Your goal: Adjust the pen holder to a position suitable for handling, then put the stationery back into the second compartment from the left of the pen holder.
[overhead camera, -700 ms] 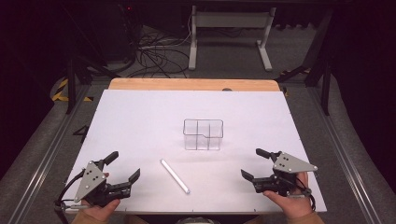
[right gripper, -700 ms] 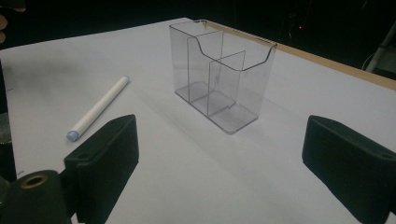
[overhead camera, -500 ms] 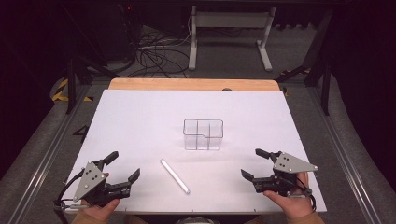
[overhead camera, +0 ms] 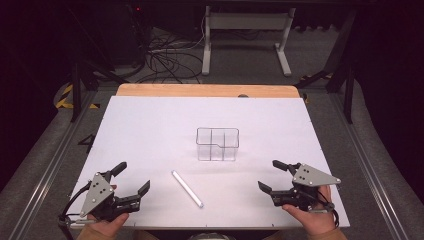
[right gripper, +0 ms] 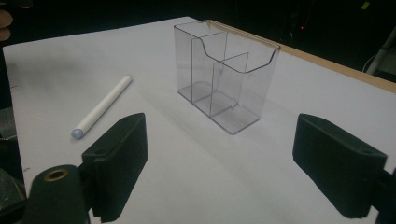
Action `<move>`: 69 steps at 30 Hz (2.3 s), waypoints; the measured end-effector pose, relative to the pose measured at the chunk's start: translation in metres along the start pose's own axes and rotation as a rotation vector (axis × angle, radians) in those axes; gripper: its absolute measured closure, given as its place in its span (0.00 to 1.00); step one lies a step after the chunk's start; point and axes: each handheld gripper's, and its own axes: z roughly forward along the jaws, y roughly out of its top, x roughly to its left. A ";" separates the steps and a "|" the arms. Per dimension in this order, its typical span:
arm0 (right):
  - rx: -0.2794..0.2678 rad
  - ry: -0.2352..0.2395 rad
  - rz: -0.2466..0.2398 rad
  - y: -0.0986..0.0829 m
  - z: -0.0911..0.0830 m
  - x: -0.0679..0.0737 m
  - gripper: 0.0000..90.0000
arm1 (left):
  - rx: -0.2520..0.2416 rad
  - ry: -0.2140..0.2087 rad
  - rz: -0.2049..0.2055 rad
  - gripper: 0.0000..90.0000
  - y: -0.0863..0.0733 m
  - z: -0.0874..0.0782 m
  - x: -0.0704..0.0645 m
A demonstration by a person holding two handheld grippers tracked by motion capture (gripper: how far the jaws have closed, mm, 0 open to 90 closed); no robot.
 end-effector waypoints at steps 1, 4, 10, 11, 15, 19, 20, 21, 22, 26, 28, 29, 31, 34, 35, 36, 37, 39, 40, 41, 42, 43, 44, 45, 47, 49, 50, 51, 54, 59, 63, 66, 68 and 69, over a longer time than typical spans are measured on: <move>0.002 0.001 -0.001 0.000 0.000 0.000 0.21 | 0.001 0.000 0.000 0.13 0.000 0.000 0.000; 0.000 0.005 0.001 0.001 0.000 0.001 0.21 | 0.002 -0.001 0.000 0.13 0.000 0.000 0.000; 0.009 0.012 -0.003 0.004 0.003 0.002 0.23 | 0.004 0.002 -0.002 0.13 0.000 0.001 0.000; 0.012 0.012 0.000 0.005 0.004 0.003 0.23 | 0.003 0.004 -0.002 0.13 0.000 0.001 0.001; 0.028 0.028 -0.008 0.013 0.011 0.005 0.23 | 0.004 0.007 -0.003 0.13 0.000 0.000 0.001; 0.029 0.042 -0.010 0.018 0.016 0.007 0.23 | 0.003 0.008 -0.005 0.13 0.000 0.001 0.002; 0.029 0.049 -0.012 0.020 0.018 0.007 0.23 | 0.003 0.007 -0.006 0.13 0.000 0.001 0.002; 0.033 0.058 -0.020 0.023 0.022 0.009 0.23 | 0.004 0.007 -0.005 0.13 0.000 0.001 0.002; 0.033 0.058 -0.020 0.023 0.022 0.009 0.23 | 0.004 0.008 -0.004 0.13 0.000 0.001 0.002; 0.034 0.077 -0.026 0.029 0.029 0.012 0.23 | 0.001 0.010 -0.004 0.13 0.000 0.000 0.002; 0.035 0.085 -0.030 0.032 0.033 0.013 0.23 | 0.001 0.011 -0.003 0.13 0.000 -0.001 0.002; 0.035 0.085 -0.030 0.032 0.033 0.013 0.23 | 0.002 0.011 -0.003 0.13 0.000 -0.001 0.002; 0.036 0.092 -0.031 0.034 0.035 0.014 0.23 | 0.002 0.011 -0.003 0.13 0.000 -0.001 0.002; 0.037 0.101 -0.037 0.037 0.039 0.015 0.23 | 0.001 0.012 -0.003 0.13 0.000 -0.001 0.002; 0.037 0.105 -0.036 0.038 0.041 0.016 0.23 | 0.001 0.012 -0.003 0.13 0.000 -0.001 0.002; 0.037 0.110 -0.035 0.040 0.043 0.016 0.23 | 0.001 0.011 -0.003 0.13 0.000 -0.001 0.002; 0.038 0.114 -0.037 0.041 0.044 0.017 0.23 | 0.001 0.010 -0.002 0.13 0.000 -0.001 0.002; 0.039 0.122 -0.041 0.043 0.048 0.019 0.22 | 0.001 0.011 -0.001 0.13 0.000 0.000 0.002; 0.040 0.125 -0.044 0.045 0.050 0.020 0.22 | 0.001 0.011 -0.001 0.13 0.000 0.000 0.002; 0.040 0.131 -0.047 0.046 0.053 0.021 0.22 | 0.002 0.010 -0.001 0.13 0.000 0.000 0.002; 0.042 0.135 -0.049 0.047 0.055 0.021 0.22 | 0.002 0.011 0.000 0.13 0.000 0.000 0.002; 0.042 0.138 -0.051 0.048 0.057 0.022 0.22 | 0.001 0.010 -0.001 0.13 0.000 0.000 0.002; 0.042 0.141 -0.053 0.049 0.059 0.023 0.22 | 0.001 0.011 -0.002 0.13 0.000 -0.001 0.002; 0.042 0.147 -0.058 0.052 0.062 0.025 0.22 | 0.001 0.012 -0.001 0.13 0.000 -0.001 0.002; 0.042 0.149 -0.061 0.052 0.063 0.025 0.22 | 0.000 0.012 -0.001 0.13 0.000 -0.001 0.002; 0.042 0.153 -0.063 0.054 0.065 0.026 0.21 | 0.000 0.012 -0.002 0.13 0.000 -0.001 0.003; 0.042 0.154 -0.063 0.054 0.065 0.027 0.21 | 0.000 0.012 -0.003 0.13 0.000 -0.001 0.003; 0.044 0.155 -0.064 0.055 0.066 0.027 0.21 | -0.001 0.011 -0.003 0.13 0.000 -0.001 0.003; 0.044 0.159 -0.061 0.056 0.067 0.028 0.20 | 0.000 0.012 -0.003 0.13 0.000 0.000 0.003; 0.039 0.171 -0.038 0.057 0.067 0.029 0.17 | 0.004 0.012 -0.001 0.13 0.000 0.000 0.003; 0.035 0.158 0.004 0.059 0.067 0.031 0.19 | 0.001 0.012 -0.001 0.13 0.000 0.001 0.003; 0.032 0.163 0.006 0.060 0.067 0.032 0.19 | 0.002 0.013 -0.001 0.13 0.000 0.001 0.003; 0.029 0.166 0.008 0.060 0.067 0.032 0.19 | 0.001 0.014 -0.002 0.13 0.000 0.000 0.003; 0.027 0.165 0.007 0.061 0.067 0.033 0.19 | 0.000 0.013 -0.001 0.13 0.000 0.000 0.003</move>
